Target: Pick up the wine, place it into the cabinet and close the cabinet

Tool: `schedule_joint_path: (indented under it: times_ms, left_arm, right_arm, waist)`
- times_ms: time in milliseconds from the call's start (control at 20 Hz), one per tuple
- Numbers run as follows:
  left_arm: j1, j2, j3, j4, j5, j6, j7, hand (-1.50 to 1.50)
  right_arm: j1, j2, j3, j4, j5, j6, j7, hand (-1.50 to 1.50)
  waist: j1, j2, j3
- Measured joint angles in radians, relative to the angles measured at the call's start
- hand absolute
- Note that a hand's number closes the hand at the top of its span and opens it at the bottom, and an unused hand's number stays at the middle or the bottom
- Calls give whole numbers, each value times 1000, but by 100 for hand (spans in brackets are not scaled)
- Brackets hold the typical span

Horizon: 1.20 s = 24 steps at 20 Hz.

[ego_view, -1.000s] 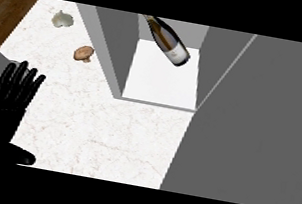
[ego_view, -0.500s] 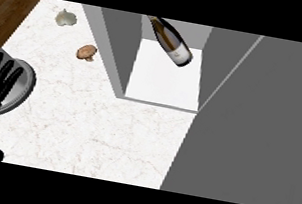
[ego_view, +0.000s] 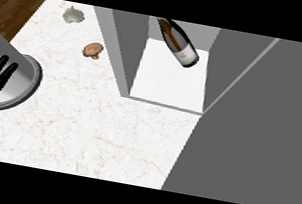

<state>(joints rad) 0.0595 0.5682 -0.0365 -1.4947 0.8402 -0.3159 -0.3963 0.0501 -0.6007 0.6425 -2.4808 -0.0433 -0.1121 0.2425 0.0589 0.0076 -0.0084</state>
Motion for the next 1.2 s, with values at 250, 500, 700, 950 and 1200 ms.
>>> schedule_joint_path:
  times_ms: [250,500,700,950,1200]
  left_arm:
    - [-17,9,8,20,5,-20,8,-150]
    - [-15,14,21,34,9,-35,11,-150]
    - [-10,22,44,55,19,-55,13,-150]
    - [-6,14,65,68,10,-60,14,-150]
    - [-10,19,98,79,15,-80,34,-150]
  right_arm:
    - [-169,122,-3,80,-34,-9,114,150]
    - [-410,361,75,210,-40,-78,259,150]
    - [-638,507,71,385,-46,-163,343,150]
    - [-883,572,-15,616,-130,-223,346,150]
    - [-1009,592,-82,814,-233,-246,268,150]
  waist:
    - [11,1,-1]
    - [5,-3,1]
    - [-6,-5,3]
    - [-22,-5,6]
    - [-31,-6,7]
